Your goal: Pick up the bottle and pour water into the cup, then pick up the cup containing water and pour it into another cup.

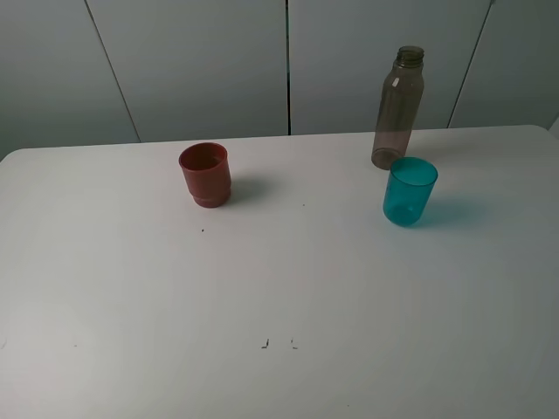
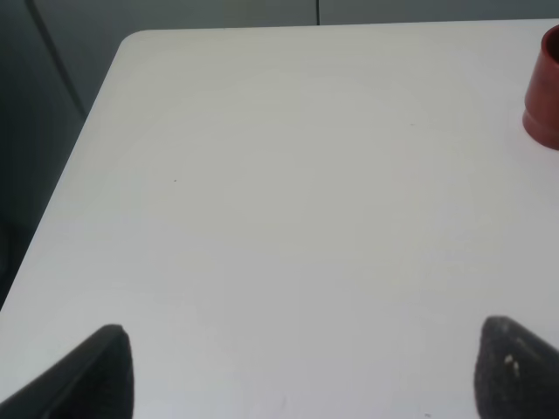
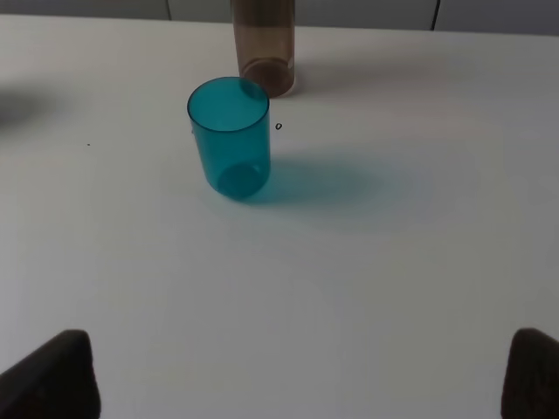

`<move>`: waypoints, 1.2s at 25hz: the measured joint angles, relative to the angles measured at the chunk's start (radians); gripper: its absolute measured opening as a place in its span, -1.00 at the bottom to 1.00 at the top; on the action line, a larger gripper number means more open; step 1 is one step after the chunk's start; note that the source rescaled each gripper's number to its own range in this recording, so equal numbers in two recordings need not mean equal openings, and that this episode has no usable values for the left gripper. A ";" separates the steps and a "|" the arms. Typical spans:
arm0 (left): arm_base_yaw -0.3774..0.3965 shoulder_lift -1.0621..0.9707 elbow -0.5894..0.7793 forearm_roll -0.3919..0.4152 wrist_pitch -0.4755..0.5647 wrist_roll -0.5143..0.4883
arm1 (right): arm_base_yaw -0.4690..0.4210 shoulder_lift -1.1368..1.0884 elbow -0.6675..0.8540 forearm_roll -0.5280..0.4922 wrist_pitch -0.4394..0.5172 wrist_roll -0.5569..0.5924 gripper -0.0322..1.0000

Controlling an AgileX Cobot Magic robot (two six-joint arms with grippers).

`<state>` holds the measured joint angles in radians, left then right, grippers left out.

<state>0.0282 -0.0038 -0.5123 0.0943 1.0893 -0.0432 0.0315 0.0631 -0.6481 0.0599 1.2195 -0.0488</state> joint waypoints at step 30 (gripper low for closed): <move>0.000 0.000 0.000 0.000 0.000 0.000 | 0.000 -0.064 0.139 -0.042 -0.122 0.049 1.00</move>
<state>0.0282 -0.0038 -0.5123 0.0943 1.0893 -0.0432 0.0315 -0.0005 -0.5091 0.0181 1.0974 0.0000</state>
